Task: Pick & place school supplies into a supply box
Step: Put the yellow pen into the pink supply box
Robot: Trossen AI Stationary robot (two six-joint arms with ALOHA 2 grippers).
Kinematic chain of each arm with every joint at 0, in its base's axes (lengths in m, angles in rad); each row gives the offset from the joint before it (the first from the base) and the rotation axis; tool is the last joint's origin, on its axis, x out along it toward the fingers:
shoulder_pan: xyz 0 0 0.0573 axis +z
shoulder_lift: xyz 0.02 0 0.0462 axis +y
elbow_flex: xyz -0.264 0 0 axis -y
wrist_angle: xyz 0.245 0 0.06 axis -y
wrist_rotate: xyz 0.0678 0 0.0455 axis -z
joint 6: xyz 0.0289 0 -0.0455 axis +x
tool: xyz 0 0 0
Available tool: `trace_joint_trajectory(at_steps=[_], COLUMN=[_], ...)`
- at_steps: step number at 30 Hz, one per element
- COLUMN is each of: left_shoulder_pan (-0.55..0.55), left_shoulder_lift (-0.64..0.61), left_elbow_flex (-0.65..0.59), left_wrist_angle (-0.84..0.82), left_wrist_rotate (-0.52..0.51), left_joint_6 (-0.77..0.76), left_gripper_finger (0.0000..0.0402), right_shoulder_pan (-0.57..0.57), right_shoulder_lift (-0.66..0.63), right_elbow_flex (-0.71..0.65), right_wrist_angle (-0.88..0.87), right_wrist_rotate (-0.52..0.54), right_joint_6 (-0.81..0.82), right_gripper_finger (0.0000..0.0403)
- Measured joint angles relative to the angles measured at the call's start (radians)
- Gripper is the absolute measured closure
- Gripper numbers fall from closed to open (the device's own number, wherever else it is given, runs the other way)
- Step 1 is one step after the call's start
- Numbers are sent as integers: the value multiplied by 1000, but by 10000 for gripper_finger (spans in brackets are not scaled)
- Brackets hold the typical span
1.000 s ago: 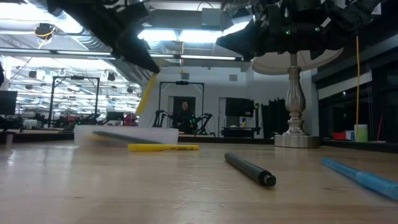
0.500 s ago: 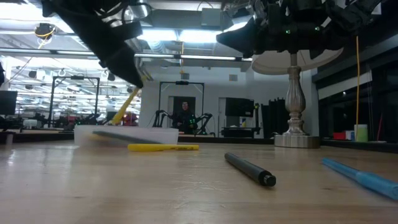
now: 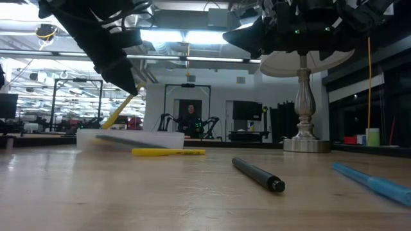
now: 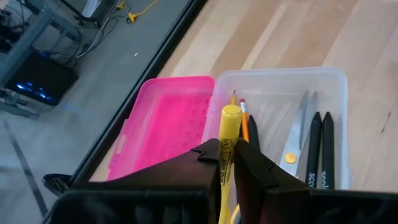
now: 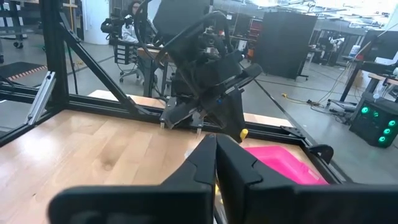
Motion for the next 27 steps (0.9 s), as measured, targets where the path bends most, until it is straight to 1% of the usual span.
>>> trace_joint_trajectory(at_steps=[4, 9, 13, 18, 21, 27], left_shoulder_pan=[0, 0, 2, 21, 35, 63], left_shoulder_lift=[0, 8, 49, 119, 148, 183], left_elbow_flex=[-1, -1, -2, -2, -2, -2], left_wrist_angle=[-6, -10, -10, -6, 27, 69], left_wrist_rotate=[-1, -1, -1, -45, -48, -44], left_joint_6=[18, 10, 7, 8, 10, 41], left_gripper_finger=[389, 389, 389, 388, 388, 376], right_shoulder_pan=[0, 0, 0, 0, 0, 0], right_shoulder_lift=[0, 0, 0, 0, 0, 0], right_elbow_flex=[0, 0, 0, 0, 0, 0], right_wrist_angle=[0, 0, 0, 0, 0, 0], right_wrist_rotate=[0, 0, 0, 1, 1, 1], right_joint_6=[1, 1, 1, 5, 6, 5], right_gripper_finger=[380, 393, 398, 381, 378, 392])
